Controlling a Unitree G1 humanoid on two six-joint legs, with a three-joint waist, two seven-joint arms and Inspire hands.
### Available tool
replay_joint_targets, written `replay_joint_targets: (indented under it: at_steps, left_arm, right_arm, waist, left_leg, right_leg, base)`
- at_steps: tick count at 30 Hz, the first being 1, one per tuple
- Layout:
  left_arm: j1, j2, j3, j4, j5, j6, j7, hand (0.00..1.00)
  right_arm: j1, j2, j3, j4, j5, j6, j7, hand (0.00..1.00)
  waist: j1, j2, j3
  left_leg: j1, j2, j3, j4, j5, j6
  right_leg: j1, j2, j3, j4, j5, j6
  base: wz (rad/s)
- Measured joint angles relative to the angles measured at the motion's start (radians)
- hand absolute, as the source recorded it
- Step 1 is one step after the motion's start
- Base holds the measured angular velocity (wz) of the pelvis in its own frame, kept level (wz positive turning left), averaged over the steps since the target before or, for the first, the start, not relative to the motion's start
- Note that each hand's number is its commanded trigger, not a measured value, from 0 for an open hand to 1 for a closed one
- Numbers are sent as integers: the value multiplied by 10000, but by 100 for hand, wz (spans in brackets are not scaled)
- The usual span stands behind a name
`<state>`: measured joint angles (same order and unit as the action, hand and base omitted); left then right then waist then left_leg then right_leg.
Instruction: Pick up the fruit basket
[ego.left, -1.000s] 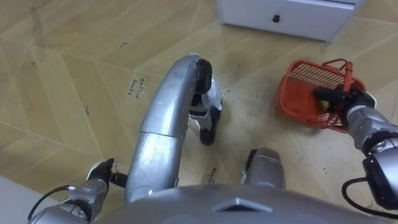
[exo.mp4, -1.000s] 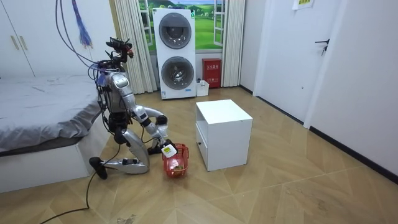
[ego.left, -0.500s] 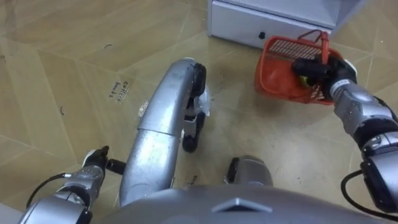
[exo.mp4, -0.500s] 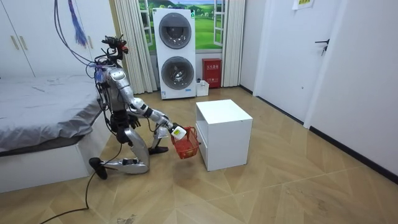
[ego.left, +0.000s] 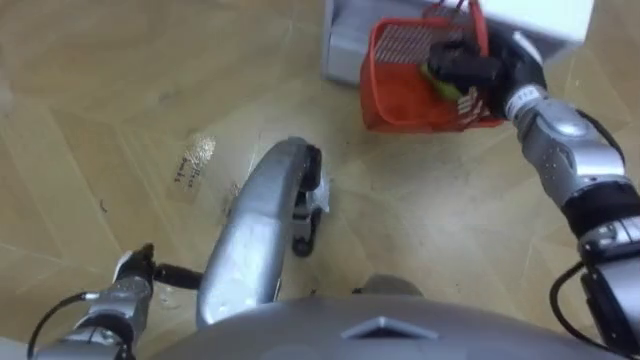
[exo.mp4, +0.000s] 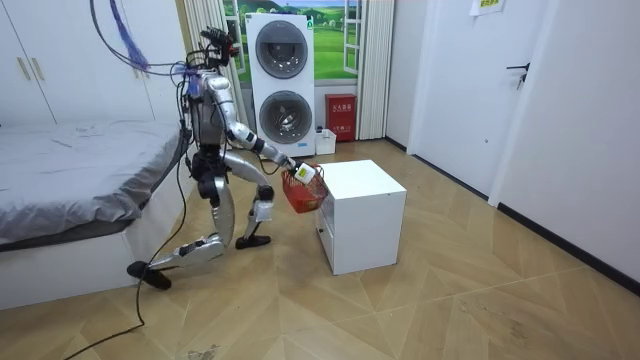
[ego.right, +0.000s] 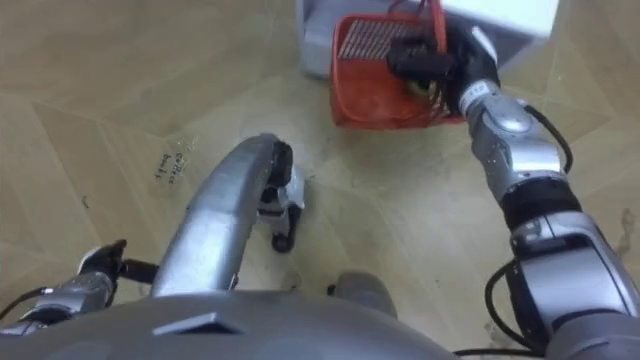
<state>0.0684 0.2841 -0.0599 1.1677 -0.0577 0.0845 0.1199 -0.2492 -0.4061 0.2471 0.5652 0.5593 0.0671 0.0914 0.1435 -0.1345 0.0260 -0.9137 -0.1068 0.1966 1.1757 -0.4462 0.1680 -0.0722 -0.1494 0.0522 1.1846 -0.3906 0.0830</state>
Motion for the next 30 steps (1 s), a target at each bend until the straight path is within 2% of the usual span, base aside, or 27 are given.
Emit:
replay_joint_targets:
  at_steps: [1, 2, 4, 7, 8, 11, 15, 18, 19, 20, 21, 22, 23, 24, 26, 27, 28, 29, 30]
  left_arm:
    - [95, 20, 161, -81, 41, -19, 107, 0]
    - [124, -11, 272, -99, 121, -20, 183, 0]
    - [281, -27, 309, -97, 232, 8, 209, 0]
    - [621, -79, 315, -88, 326, 46, 197, 0]
    - [650, -70, 335, -92, 325, 105, 196, 0]
    - [697, -83, 371, -104, 567, 281, 206, 0]
    - [1056, -83, 384, -224, 1088, 398, 244, 0]
    - [1278, -112, 592, -424, 1193, 485, 236, 0]
    - [1341, -152, 625, -498, 1193, 472, 238, 0]
    - [1332, -226, 820, -511, 1192, 480, 241, 0]
    - [1328, -241, 907, -512, 1192, 481, 240, 0]
    - [1346, -268, 1000, -519, 1184, 484, 242, 0]
    - [1354, -280, 1004, -603, 1173, 473, 245, 0]
    - [1277, -283, 1003, -694, 1168, 476, 247, 0]
    - [1238, -260, 1008, -899, 1194, 458, 306, 0]
    - [1164, -262, 1017, -922, 1213, 457, 338, 0]
    - [971, -272, 1019, -935, 1310, 456, 421, 0]
    - [878, -280, 1002, -986, 1312, 438, 458, 0]
    - [838, -279, 974, -1056, 1312, 403, 458, 0]
  right_arm:
    - [219, 24, -73, -377, -215, 16, 9, 100]
    - [427, 62, -202, -709, -447, 16, 121, 100]
    - [571, 159, -261, -876, -806, 20, 284, 100]
    - [877, 158, -480, -1489, -978, 22, 456, 100]
    - [937, 159, -683, -1863, -944, 6, 552, 100]
    - [939, 183, -897, -2397, -924, -44, 581, 100]
    - [1128, 463, -896, -2686, -939, -45, 567, 100]
    - [1357, 511, -946, -2793, -1028, -45, 537, 100]
    - [1356, 515, -950, -2835, -1062, -45, 536, 100]
    - [1357, 565, -992, -2898, -1062, -45, 536, 100]
    - [1358, 631, -1007, -2903, -1061, -45, 537, 100]
    - [1406, 702, -1009, -2970, -1066, -45, 545, 100]
    - [1579, 710, -1018, -3191, -1063, -46, 543, 100]
    - [1671, 710, -1019, -3323, -1066, -46, 544, 100]
    - [1882, 872, -1052, -3545, -1076, -114, 600, 100]
    - [1914, 924, -1089, -3551, -1078, -147, 626, 100]
    - [1930, 1037, -1137, -3551, -1082, -150, 633, 100]
    - [1938, 1051, -1136, -3554, -1061, -149, 665, 100]
    - [1938, 1050, -1136, -3567, -1059, -143, 693, 100]
  waist:
    - [-5, -2, -36]
    - [-23, 11, -43]
    - [-56, 79, -81]
    - [-123, 308, -234]
    - [-148, 330, -238]
    - [-132, 355, -234]
    - [-67, 357, -222]
    - [-82, 430, -127]
    - [-74, 488, -89]
    - [-175, 540, -47]
    - [-279, 531, -46]
    - [-356, 530, -41]
    - [-396, 528, -41]
    - [-451, 534, -42]
    - [-532, 615, -98]
    - [-549, 627, -97]
    - [-557, 668, -93]
    - [-545, 735, -101]
    - [-546, 787, -121]
  left_leg:
    - [495, -92, -32, -719, 189, 13]
    - [1061, -158, -48, -1418, 370, 36]
    - [1993, -176, -79, -2220, 513, 26]
    - [3104, -188, -251, -3232, 794, -68]
    - [3274, -188, -289, -3516, 947, -111]
    - [3338, -191, -298, -3943, 1259, -156]
    - [3416, -138, -300, -4140, 1418, -210]
    - [3483, -142, -329, -4093, 1418, -217]
    - [3489, -143, -327, -4098, 1418, -216]
    - [3524, -172, -331, -4147, 1398, -198]
    - [3570, -226, -333, -4172, 1388, -182]
    - [3709, -339, -335, -4202, 1337, -130]
    - [3939, -455, -344, -4312, 1291, -87]
    - [4089, -480, -347, -4400, 1276, -59]
    - [4758, -483, -508, -4929, 1270, -21]
    - [4926, -481, -586, -5092, 1282, -24]
    - [5261, -435, -684, -5435, 1336, -34]
    - [5581, -337, -702, -5713, 1373, -22]
    - [5721, -271, -722, -5822, 1378, -28]
  right_leg:
    - [67, -64, -25, -576, 352, 81]
    - [46, -78, -58, -886, 288, 70]
    - [13, -56, -140, -1155, 111, 80]
    - [106, -62, -346, -2044, -237, 14]
    - [308, -51, -418, -2574, -258, 70]
    - [647, 43, -573, -3626, -329, 123]
    - [811, 102, -557, -4068, -340, 147]
    - [920, 120, -523, -4024, -313, 102]
    - [919, 132, -499, -3997, -299, 78]
    - [859, 131, -532, -3772, -184, -109]
    - [786, 100, -541, -3535, -92, -205]
    - [612, 8, -543, -2937, 236, -219]
    - [377, -117, -579, -2267, 846, -196]
    - [255, -163, -576, -1973, 1254, -209]
    - [-144, -174, -706, -1274, 3162, -141]
    - [-242, -186, -761, -1141, 3378, -132]
    - [-648, -218, -824, -759, 2924, -202]
    - [-1178, -130, -823, -487, 2280, -182]
    - [-1430, -77, -828, -502, 2005, -177]
  base:
    - [-15]
    - [-15]
    - [-21]
    - [-15]
    - [-7]
    - [-2]
    - [-1]
    - [6]
    - [0]
    - [5]
    - [15]
    - [16]
    - [13]
    - [0]
    - [-5]
    - [-4]
    - [-5]
    - [-5]
    - [-8]
